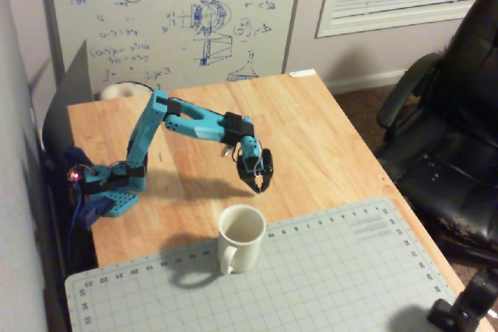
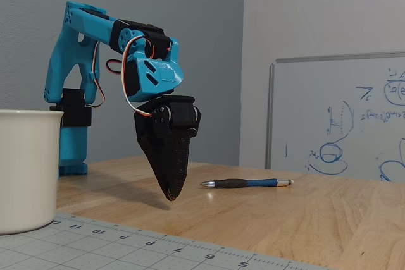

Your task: Touch the pen.

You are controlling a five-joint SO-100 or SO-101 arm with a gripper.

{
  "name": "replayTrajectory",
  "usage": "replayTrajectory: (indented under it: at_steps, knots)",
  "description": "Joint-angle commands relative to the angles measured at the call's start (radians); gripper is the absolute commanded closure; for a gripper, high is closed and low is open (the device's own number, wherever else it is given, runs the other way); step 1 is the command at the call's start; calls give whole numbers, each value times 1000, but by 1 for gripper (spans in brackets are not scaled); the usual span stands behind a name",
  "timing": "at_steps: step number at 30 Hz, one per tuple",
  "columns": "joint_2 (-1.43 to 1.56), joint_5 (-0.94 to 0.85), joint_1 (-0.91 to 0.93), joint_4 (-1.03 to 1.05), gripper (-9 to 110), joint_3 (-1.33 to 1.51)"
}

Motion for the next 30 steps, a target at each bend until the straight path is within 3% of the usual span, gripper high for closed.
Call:
replayTrajectory:
  at_steps: [1, 23, 30]
  knots:
    - [1819, -8, -1238, 193, 101, 1532]
    - [1825, -9, -1236, 179, 101, 1531]
    - [2045, 2, -1236, 195, 101, 1531]
